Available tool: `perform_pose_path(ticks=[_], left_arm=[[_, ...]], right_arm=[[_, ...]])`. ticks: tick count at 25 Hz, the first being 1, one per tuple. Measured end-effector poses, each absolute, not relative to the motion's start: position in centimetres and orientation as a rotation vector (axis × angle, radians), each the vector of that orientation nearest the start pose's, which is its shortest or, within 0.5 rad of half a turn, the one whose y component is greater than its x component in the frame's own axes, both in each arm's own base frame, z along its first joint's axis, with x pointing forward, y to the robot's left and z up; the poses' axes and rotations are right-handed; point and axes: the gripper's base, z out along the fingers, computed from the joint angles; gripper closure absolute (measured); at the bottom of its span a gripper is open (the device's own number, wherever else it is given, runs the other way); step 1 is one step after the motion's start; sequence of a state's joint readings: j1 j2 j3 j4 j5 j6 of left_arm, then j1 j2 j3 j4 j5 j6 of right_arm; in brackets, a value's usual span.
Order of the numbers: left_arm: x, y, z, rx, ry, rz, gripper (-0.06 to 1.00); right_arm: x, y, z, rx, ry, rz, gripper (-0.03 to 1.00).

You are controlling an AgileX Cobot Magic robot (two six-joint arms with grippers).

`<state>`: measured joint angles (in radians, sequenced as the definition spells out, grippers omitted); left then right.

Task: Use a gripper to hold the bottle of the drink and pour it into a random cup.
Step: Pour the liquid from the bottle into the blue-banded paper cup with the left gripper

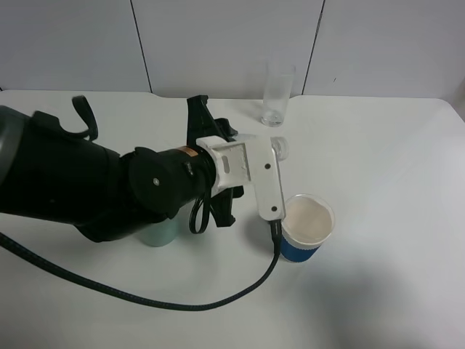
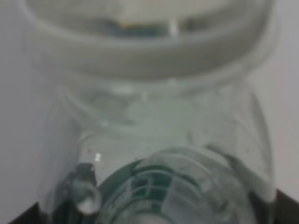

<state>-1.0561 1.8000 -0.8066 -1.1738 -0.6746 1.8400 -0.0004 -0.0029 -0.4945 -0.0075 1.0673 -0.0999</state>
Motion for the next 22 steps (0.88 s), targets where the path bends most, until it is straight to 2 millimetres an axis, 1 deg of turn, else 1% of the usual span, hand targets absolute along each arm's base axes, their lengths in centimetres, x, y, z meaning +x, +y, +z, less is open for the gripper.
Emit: perform_pose_path(ticks=[4,6,9,13,17,22], left_arm=[[21.0,-26.5,15.5,1.417,1.565,0.525,0.40],[21.0,-26.6,15.6,1.401,1.583,0.525,0.40],[21.2,-27.3,15.9,1.394,1.594,0.534,0.40],[21.3,-28.2,15.8,1.441,1.560,0.599,0.40],[21.2,-28.3,15.4,1.493,1.519,0.664,0.40],[21.4,-28.1,15.8,1.478,1.474,0.736,0.40]], right_arm=[[-0.5,-0.1,27.5,-0.102,2.052,-0.072,0.23],[-0.5,-0.1,27.5,-0.102,2.052,-0.072,0.23],[-0.5,-0.1,27.5,-0.102,2.052,-0.072,0.23],[-0.5,-0.1,27.5,-0.102,2.052,-0.072,0.23],[-0.5,-0.1,27.5,-0.102,2.052,-0.072,0.23],[-0.5,-0.1,27.5,-0.102,2.052,-0.072,0.23]])
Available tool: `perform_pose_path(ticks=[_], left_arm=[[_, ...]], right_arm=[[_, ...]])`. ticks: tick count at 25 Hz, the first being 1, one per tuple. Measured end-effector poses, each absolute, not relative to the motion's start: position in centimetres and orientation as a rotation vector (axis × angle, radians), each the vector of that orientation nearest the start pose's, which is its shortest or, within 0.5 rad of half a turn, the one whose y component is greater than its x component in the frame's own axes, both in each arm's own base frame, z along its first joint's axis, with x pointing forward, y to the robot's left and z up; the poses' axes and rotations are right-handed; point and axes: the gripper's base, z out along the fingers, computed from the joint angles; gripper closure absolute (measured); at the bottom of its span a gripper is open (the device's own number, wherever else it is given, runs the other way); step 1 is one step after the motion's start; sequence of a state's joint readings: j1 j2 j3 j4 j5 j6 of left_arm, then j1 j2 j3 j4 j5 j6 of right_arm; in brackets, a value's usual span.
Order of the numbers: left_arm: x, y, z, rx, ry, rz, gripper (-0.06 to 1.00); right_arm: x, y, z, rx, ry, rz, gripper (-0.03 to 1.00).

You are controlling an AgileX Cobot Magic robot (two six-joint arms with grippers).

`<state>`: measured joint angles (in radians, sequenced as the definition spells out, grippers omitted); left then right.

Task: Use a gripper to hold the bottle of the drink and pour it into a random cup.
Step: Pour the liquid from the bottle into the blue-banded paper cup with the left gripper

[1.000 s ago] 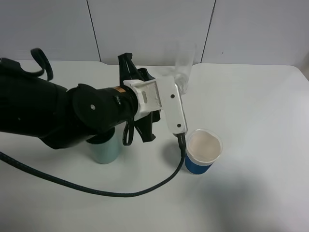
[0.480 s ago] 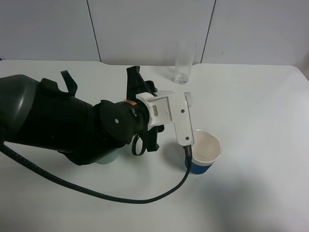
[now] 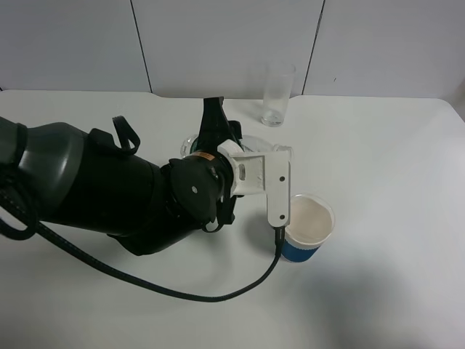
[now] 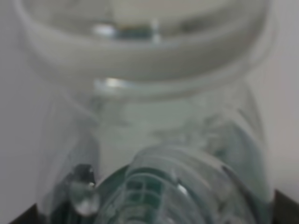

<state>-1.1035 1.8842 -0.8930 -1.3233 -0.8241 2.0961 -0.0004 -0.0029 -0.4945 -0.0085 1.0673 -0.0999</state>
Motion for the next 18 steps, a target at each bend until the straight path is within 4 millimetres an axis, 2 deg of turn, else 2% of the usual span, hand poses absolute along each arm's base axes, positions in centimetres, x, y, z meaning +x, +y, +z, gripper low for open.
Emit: perform_pose_path(ticks=[9,18], left_arm=[[20.3,-28.9,15.6,1.541,1.361,0.841,0.40],[19.5,-29.4,15.4,1.559,1.329,0.850,0.40]], right_arm=[[-0.5,-0.1,27.5,-0.102,2.052,-0.072,0.23],[-0.5,-0.1,27.5,-0.102,2.052,-0.072,0.23]])
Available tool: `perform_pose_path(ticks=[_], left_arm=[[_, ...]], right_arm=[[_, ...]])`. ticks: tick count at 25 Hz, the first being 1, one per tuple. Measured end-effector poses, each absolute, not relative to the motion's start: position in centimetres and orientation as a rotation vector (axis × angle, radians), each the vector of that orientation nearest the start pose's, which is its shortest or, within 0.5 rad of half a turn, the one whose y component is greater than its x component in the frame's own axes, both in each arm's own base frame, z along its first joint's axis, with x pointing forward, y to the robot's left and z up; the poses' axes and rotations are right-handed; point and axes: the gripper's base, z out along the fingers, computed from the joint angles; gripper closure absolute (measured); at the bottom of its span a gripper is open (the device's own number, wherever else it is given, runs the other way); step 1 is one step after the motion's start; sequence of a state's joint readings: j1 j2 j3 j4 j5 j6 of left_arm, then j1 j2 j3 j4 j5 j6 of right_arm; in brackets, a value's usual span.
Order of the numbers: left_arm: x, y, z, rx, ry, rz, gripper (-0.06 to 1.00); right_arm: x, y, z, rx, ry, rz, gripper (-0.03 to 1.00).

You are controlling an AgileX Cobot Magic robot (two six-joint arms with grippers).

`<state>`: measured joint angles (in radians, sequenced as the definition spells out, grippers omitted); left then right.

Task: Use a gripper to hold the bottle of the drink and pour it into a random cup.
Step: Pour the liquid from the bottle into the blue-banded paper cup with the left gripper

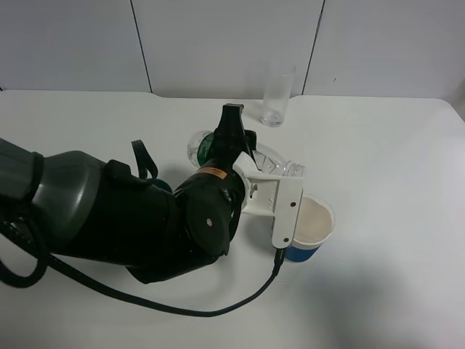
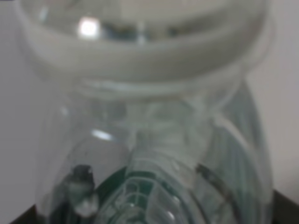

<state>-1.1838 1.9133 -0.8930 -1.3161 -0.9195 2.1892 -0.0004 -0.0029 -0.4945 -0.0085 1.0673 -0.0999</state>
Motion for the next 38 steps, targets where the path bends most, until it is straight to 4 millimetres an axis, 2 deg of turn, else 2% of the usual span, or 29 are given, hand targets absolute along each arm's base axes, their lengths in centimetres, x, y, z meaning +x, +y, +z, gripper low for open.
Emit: perform_pose_path(ticks=[7,14,38], left_arm=[[20.1,-30.4,16.1,1.524,1.372,0.858,0.40],[19.7,-31.0,14.3,1.617,1.349,0.916,0.40],[19.6,-30.9,14.5,1.711,1.241,1.063,0.40]], right_arm=[[-0.5,-0.1,27.5,-0.102,2.052,-0.072,0.23],[-0.5,-0.1,27.5,-0.102,2.052,-0.072,0.23],[-0.5,-0.1,27.5,-0.102,2.052,-0.076,0.23]])
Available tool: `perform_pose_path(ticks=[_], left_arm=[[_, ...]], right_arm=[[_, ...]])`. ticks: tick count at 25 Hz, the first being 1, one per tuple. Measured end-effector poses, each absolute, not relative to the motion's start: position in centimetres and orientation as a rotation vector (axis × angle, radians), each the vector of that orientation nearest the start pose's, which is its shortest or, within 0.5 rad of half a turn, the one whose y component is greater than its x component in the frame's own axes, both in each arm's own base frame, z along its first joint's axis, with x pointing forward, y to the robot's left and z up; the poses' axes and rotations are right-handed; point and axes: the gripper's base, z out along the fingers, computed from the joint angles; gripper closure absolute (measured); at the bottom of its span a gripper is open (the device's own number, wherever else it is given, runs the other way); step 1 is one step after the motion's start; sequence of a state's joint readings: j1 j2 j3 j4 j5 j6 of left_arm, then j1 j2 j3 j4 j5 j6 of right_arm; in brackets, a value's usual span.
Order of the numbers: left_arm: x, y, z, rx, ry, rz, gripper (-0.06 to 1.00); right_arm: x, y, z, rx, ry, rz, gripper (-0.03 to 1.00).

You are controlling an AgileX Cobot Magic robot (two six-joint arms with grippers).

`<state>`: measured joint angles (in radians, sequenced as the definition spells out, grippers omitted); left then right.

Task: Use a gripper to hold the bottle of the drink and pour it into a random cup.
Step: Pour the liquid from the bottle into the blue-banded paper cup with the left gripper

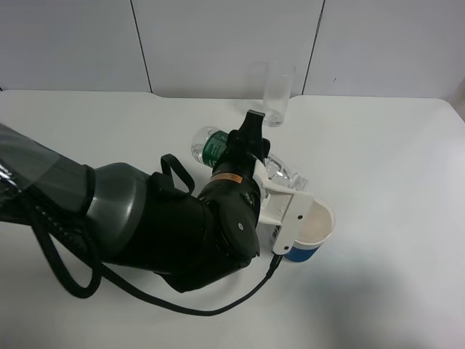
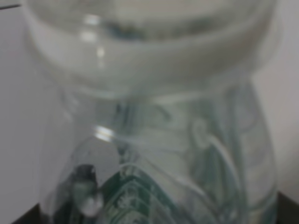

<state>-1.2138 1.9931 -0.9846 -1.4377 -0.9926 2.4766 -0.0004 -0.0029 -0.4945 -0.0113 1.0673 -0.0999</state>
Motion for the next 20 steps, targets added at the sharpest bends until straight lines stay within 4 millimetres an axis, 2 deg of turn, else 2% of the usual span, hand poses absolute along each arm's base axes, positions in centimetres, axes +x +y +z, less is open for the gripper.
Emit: perform_pose_path(ticks=[20], left_arm=[[19.62,-30.97,14.56,1.752,1.187,1.102,0.40]], right_arm=[[-0.50,-0.09,27.52,-0.102,2.052,-0.076,0.23]])
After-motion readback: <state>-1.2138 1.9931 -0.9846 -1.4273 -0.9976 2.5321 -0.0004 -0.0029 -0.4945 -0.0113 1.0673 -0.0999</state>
